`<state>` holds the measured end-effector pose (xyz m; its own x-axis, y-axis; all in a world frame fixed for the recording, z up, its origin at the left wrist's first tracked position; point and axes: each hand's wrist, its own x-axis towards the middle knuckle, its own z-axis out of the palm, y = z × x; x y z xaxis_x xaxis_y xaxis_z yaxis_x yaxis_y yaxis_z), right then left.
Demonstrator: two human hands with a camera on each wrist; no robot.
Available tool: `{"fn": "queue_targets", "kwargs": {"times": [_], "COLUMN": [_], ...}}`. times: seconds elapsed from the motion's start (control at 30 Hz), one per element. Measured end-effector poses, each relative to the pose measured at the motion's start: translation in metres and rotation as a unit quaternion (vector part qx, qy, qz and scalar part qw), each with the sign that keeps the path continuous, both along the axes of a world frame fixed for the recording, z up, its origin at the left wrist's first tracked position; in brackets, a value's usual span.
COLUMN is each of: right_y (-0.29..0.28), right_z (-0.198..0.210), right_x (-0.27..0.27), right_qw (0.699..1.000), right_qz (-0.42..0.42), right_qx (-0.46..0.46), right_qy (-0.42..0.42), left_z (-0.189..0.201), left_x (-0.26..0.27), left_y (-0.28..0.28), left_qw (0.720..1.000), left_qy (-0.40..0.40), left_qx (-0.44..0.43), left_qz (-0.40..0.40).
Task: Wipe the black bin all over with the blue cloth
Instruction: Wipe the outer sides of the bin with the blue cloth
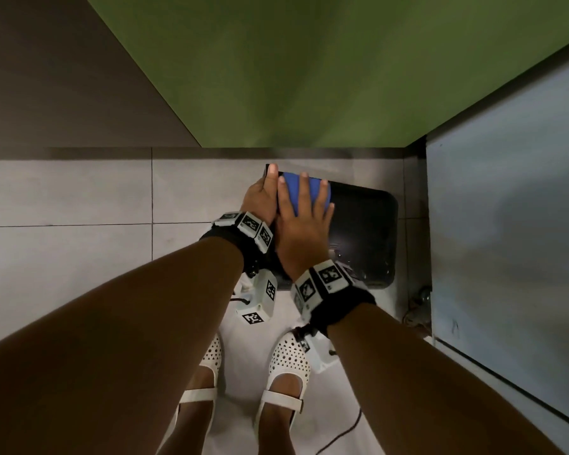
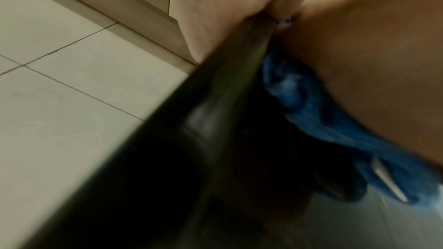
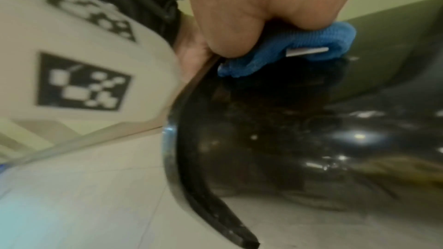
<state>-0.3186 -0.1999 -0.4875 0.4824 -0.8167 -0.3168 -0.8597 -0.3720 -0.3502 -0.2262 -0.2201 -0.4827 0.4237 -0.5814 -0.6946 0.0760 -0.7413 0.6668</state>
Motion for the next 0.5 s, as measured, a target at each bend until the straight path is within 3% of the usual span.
{"fn": "queue_targets", "kwargs": {"times": [0.1,0.23,0.5], "right_y": [-0.021,-0.058,0.027], "right_z": [-0.002,-0.007,-0.006], "right_x": [0.002,0.009,-0.012], "right_qw": [0.999,0.996,1.000], "right_qz": [0.019,-0.037,0.005], "right_qx": [0.037,0.049,0.008], "right_qy": [0.024,0.058,0.006], "left_z": [0.000,-0.003,-0.002], "left_x": [0.001,0.000,-0.001], "left_y": [0.002,0.005,0.002], "left_qw": [1.000,0.999,0.999], "left_qy": [0.001,-0.009,-0.035], "left_qx": [-0.004,-0.009,0.010], "left_qz": [-0.012,-0.030,-0.031]}}
